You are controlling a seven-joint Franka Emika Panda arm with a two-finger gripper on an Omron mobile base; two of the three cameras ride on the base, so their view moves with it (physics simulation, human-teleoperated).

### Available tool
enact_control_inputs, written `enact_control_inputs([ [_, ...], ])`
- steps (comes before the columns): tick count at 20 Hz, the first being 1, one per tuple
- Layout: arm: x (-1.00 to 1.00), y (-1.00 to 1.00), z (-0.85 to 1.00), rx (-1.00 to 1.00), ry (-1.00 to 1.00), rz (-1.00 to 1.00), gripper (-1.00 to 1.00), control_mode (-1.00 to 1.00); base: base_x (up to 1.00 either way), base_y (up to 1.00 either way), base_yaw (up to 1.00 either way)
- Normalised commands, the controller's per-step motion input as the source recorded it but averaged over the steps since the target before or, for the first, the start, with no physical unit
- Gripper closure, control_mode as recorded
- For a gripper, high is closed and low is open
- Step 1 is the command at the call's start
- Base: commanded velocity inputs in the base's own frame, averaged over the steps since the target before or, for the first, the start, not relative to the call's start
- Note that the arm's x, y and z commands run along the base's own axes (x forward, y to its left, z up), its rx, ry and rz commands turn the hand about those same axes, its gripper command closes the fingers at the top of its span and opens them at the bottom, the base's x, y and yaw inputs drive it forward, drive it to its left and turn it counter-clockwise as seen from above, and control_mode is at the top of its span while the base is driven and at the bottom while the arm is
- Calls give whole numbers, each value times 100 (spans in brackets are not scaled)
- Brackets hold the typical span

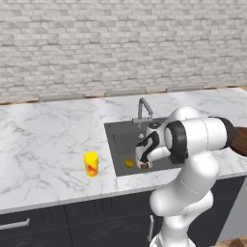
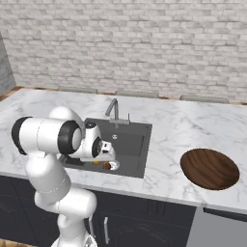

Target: Remove the pear and orange from the sink. Then move the bowl and cup from the counter to the sink for washing.

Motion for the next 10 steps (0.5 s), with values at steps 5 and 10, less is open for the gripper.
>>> enact_control_inputs([
  [5,14,-3,-18,0,0,4,-100,-100,0,0,0],
  [10,18,0,-16,0,0,1,-100,-100,0,0,0],
])
